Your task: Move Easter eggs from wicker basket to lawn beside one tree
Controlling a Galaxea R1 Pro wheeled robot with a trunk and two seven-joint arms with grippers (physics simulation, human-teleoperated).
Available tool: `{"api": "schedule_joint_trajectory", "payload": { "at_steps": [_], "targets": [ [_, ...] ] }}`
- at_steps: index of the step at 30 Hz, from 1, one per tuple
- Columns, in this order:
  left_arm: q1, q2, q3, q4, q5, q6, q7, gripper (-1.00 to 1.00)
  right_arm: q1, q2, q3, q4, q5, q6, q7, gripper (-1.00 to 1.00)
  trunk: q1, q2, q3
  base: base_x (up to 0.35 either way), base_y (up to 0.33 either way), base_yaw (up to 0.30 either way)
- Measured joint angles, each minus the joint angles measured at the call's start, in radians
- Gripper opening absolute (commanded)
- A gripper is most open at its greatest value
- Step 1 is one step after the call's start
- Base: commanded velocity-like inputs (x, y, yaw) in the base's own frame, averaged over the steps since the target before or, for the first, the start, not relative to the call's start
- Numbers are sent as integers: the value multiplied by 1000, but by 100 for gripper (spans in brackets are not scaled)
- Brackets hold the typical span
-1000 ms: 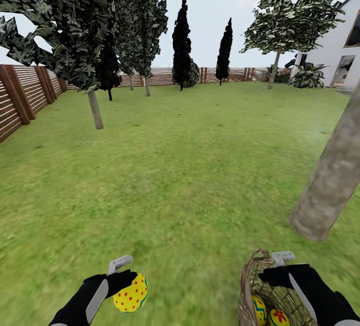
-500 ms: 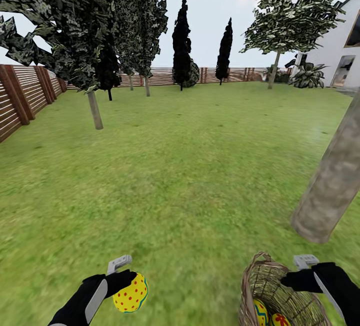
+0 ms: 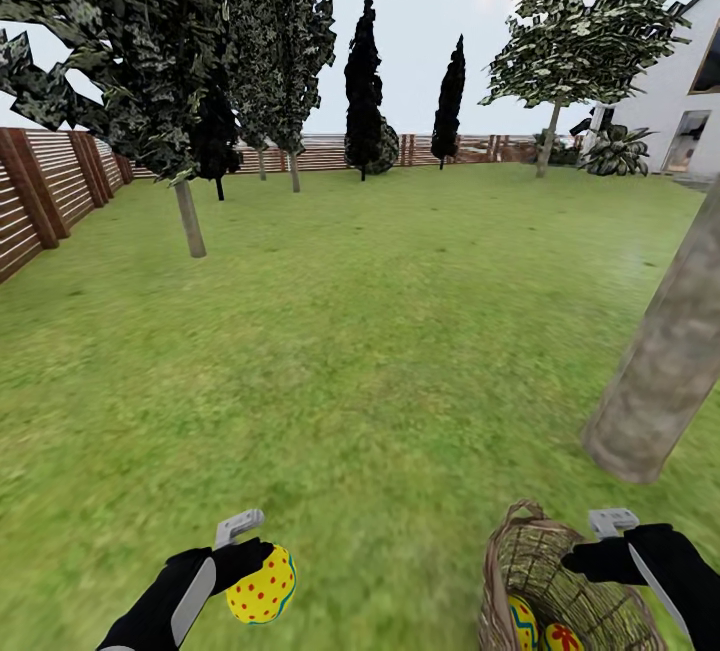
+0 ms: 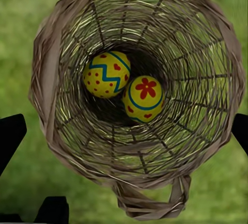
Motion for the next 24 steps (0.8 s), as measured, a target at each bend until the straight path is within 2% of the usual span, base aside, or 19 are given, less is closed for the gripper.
{"api": "schedule_joint_trajectory", "payload": {
  "at_steps": [24],
  "targets": [
    [0,0,0,0,0,0,0,-100,0,-3,-4,-3,1,1,1,100,92,-168,-75,0,0,0]
  ]
}}
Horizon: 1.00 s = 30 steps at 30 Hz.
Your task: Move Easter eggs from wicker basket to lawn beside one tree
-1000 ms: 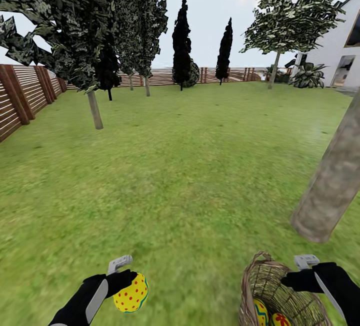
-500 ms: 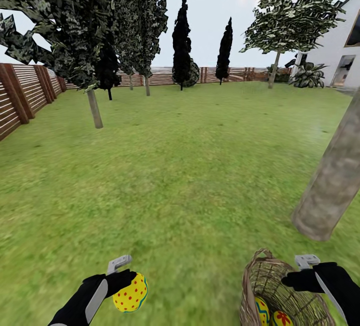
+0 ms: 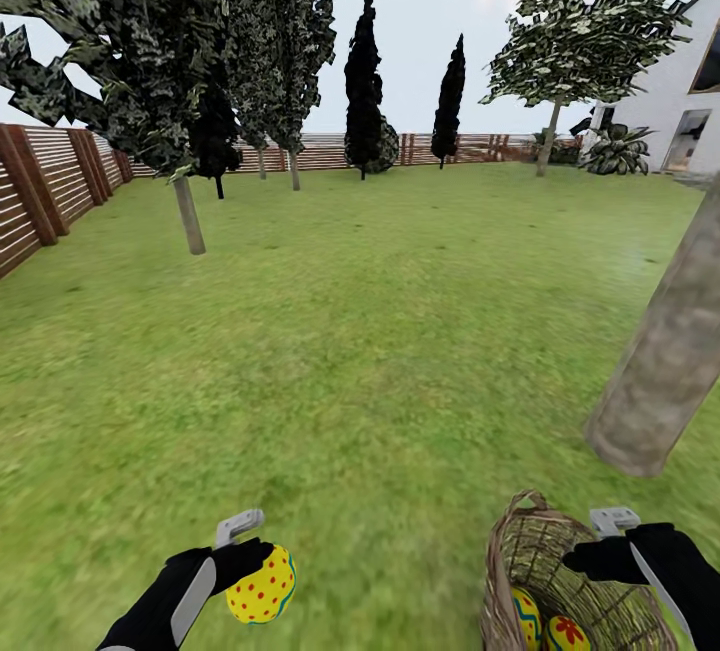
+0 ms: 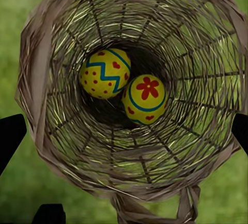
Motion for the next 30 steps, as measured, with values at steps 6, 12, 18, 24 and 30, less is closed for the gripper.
{"api": "schedule_joint_trajectory", "payload": {
  "at_steps": [6,12,18,24,30],
  "targets": [
    [0,-1,0,0,1,0,0,-100,0,2,2,0,0,0,0,100,23,-42,-19,0,0,0],
    [0,-2,0,2,2,0,0,-100,1,4,7,0,1,0,-1,100,46,-84,-38,0,0,0],
    [0,-2,0,2,3,0,-2,-100,0,3,7,-2,1,-1,0,100,69,-126,-56,0,0,0],
    [0,-3,-1,2,2,0,-2,-100,1,0,2,-6,1,0,0,100,92,-168,-75,0,0,0],
    [0,-3,-1,2,3,1,-2,-100,1,0,2,-8,1,0,0,100,115,-210,-94,0,0,0]
  ]
}}
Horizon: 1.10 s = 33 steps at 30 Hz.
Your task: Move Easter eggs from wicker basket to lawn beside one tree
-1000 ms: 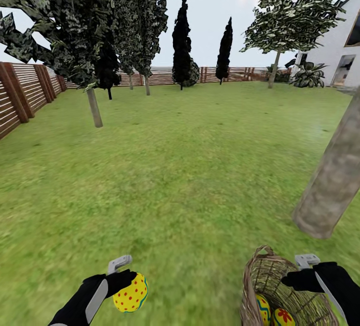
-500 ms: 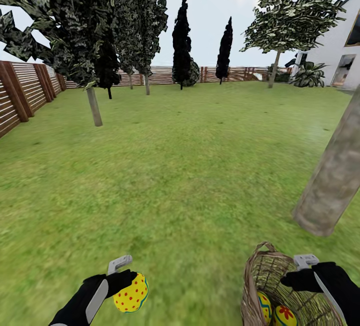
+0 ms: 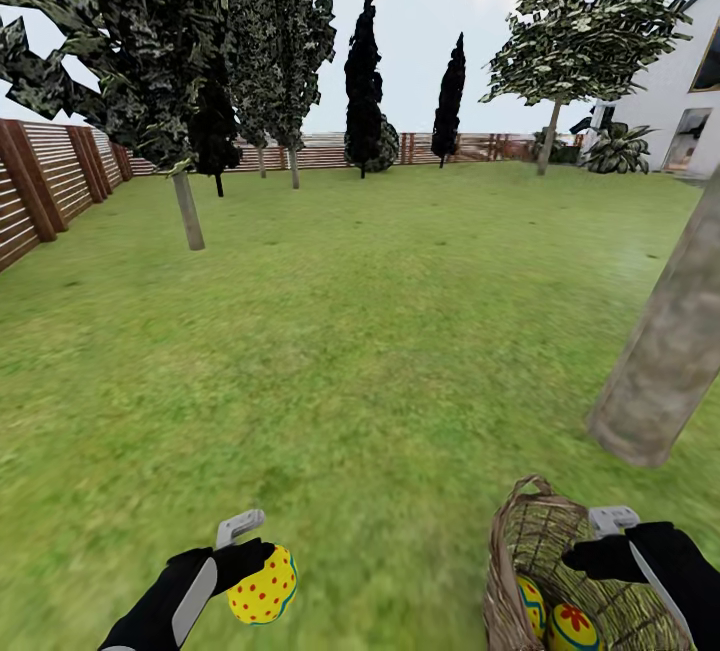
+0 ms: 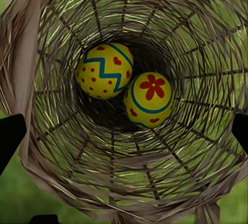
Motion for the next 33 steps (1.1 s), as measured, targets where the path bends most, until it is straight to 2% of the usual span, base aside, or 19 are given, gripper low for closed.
{"api": "schedule_joint_trajectory", "payload": {
  "at_steps": [12,15,17,33],
  "targets": [
    [0,0,0,4,-2,0,0,-100,0,-1,-1,0,2,0,-1,100,46,-84,-38,0,0,0],
    [0,0,0,10,-1,0,0,-100,-1,-39,-3,0,17,-1,0,100,58,-105,-47,0,0,0],
    [0,0,0,11,-1,0,0,-100,0,-48,-3,0,16,0,1,100,65,-119,-53,0,0,0],
    [0,-2,0,14,-1,-1,0,-100,-1,-57,-4,4,19,3,1,100,127,-231,-103,0,0,0]
  ]
}}
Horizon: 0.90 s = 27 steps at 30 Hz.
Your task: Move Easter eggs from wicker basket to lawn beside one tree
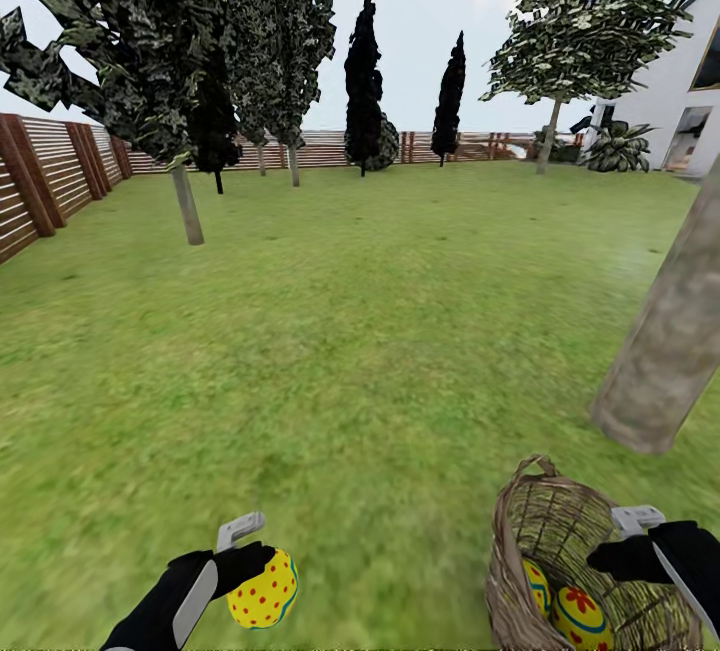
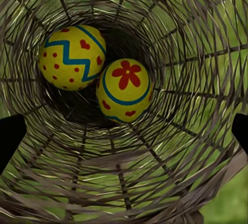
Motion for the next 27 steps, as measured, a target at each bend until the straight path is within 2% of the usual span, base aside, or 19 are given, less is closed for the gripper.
{"api": "schedule_joint_trajectory", "payload": {
  "at_steps": [15,16,17,18,20,21,22,23,25,27],
  "targets": [
    [0,3,-3,-13,-6,0,1,-100,0,0,3,-1,1,0,0,100,58,-105,-47,0,0,0],
    [0,6,2,-47,-5,0,10,-100,1,2,5,0,2,0,0,100,61,-112,-50,0,0,0],
    [-1,8,11,-127,-9,1,49,-100,0,5,8,0,2,0,0,100,65,-119,-53,0,0,0],
    [-1,7,38,-215,-11,2,129,-100,0,8,9,0,4,0,0,100,69,-126,-56,0,0,0],
    [0,2,67,-308,-8,3,260,-100,0,8,5,0,4,0,1,100,77,-140,-63,0,0,0],
    [0,0,73,-351,-6,3,288,-100,0,4,2,-1,3,0,3,100,80,-147,-66,0,0,0],
    [0,0,75,-404,-5,2,293,-100,0,2,0,-1,2,0,4,100,84,-154,-69,0,0,0],
    [0,4,77,-519,-4,1,282,-100,0,1,-1,-1,2,1,4,100,88,-161,-72,0,0,0],
    [-1,-3,75,-572,3,1,279,-100,0,-2,-2,-5,1,1,5,100,96,-175,-78,0,0,0],
    [-1,-5,77,-573,5,1,279,-100,0,-2,-3,-7,0,1,5,100,104,-189,-85,0,0,0]
  ]
}}
